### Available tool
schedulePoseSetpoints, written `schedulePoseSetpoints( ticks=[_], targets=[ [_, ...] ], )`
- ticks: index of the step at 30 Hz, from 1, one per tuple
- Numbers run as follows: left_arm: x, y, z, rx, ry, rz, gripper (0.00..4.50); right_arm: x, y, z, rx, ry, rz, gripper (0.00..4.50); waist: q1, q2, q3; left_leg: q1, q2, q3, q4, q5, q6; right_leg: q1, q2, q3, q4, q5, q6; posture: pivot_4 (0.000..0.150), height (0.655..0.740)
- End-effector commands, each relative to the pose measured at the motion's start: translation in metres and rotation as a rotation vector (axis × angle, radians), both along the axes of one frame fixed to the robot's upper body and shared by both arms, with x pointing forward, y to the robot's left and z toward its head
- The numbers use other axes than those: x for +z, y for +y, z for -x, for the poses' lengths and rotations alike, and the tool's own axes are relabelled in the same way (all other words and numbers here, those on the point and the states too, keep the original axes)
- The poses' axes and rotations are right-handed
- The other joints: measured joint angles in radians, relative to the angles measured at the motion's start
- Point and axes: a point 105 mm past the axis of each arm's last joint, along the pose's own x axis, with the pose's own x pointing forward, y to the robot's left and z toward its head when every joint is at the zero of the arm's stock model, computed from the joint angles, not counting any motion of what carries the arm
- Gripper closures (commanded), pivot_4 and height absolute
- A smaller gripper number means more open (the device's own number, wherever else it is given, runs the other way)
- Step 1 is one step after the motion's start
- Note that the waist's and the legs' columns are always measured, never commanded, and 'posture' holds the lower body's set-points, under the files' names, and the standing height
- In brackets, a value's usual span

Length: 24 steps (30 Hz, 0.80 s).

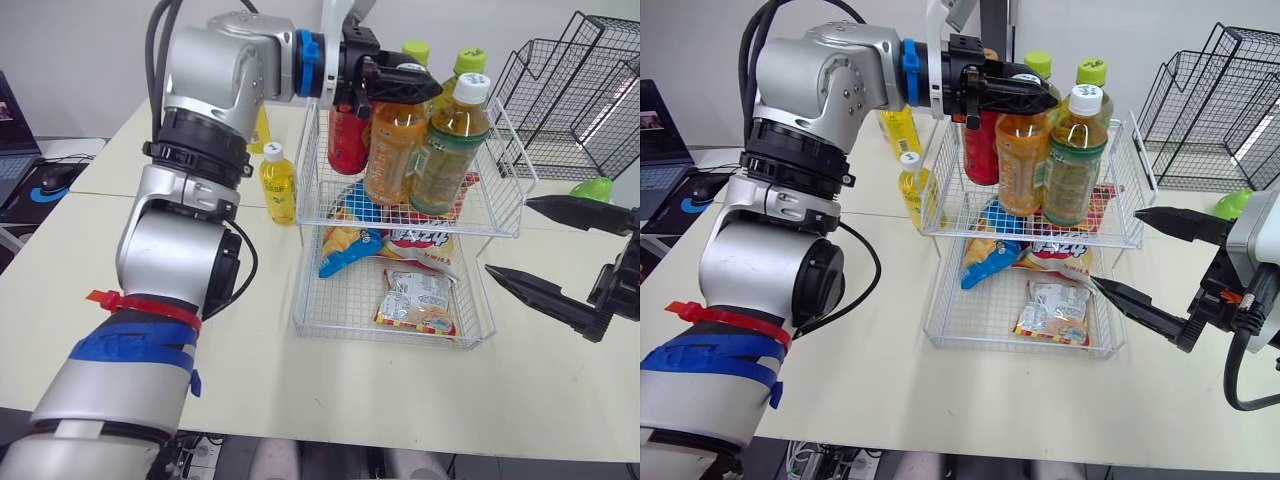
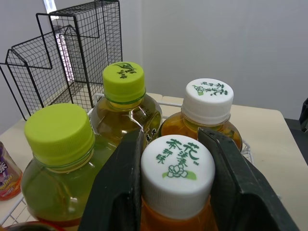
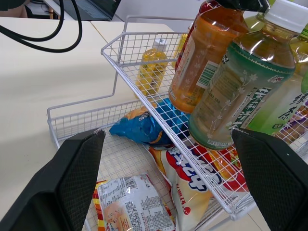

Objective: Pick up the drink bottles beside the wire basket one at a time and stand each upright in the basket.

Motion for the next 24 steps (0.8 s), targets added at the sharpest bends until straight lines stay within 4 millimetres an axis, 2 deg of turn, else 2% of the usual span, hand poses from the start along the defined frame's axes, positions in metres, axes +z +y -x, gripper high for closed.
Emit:
schedulePoseSetpoints(
  ticks=[1,6,9,15,18,21,24],
  targets=[
    [0.016,-0.001,0.009,-0.044,-0.055,0.032,2.40,0.009,-0.001,0.003,-0.011,-0.053,0.010,0.00,0.000,0.000,0.000,0.000,0.000,0.000,0.000,0.000,0.000,0.000,0.000,0.000,0.000,0.000,0.000,0.150,0.7347],
    [0.025,0.008,0.016,-0.066,-0.066,0.040,0.94,0.009,-0.002,0.003,-0.018,-0.057,0.011,0.00,-0.001,0.000,0.000,0.000,0.000,0.000,0.000,0.000,0.000,0.000,0.000,0.000,0.000,0.000,0.000,0.150,0.7347],
    [0.031,0.021,0.023,-0.076,-0.076,0.045,0.02,0.010,-0.002,0.003,-0.023,-0.068,0.008,0.00,-0.003,0.000,0.000,0.000,0.000,0.000,0.000,0.000,0.000,0.000,0.000,0.000,0.000,0.000,0.000,0.150,0.7347],
    [0.036,0.054,0.035,-0.062,-0.071,0.064,0.02,0.011,-0.004,0.000,-0.046,-0.105,-0.004,0.00,-0.003,0.000,0.000,0.001,0.001,0.000,0.000,0.000,0.000,0.001,0.000,0.000,0.000,0.000,0.000,0.150,0.7347],
    [0.038,0.081,0.043,-0.045,-0.098,0.099,0.02,0.008,-0.004,-0.001,-0.055,-0.112,-0.003,0.00,-0.003,0.001,0.000,0.002,0.001,0.000,0.000,0.000,0.000,0.002,0.000,0.000,0.001,0.000,0.000,0.150,0.7347],
    [0.038,0.118,0.030,0.148,-0.144,0.142,0.02,0.008,-0.004,-0.002,-0.057,-0.120,-0.004,0.00,-0.004,0.001,0.000,0.003,0.002,0.000,0.000,0.000,0.000,0.002,0.000,0.000,0.002,0.000,0.000,0.150,0.7347],
    [0.035,0.145,0.023,0.284,-0.160,0.185,0.02,0.008,-0.002,-0.002,-0.047,-0.120,-0.004,0.00,-0.002,0.001,0.000,0.005,0.002,0.001,0.000,0.000,0.000,0.003,0.000,0.000,0.002,0.000,0.000,0.150,0.7347]
  ],
)
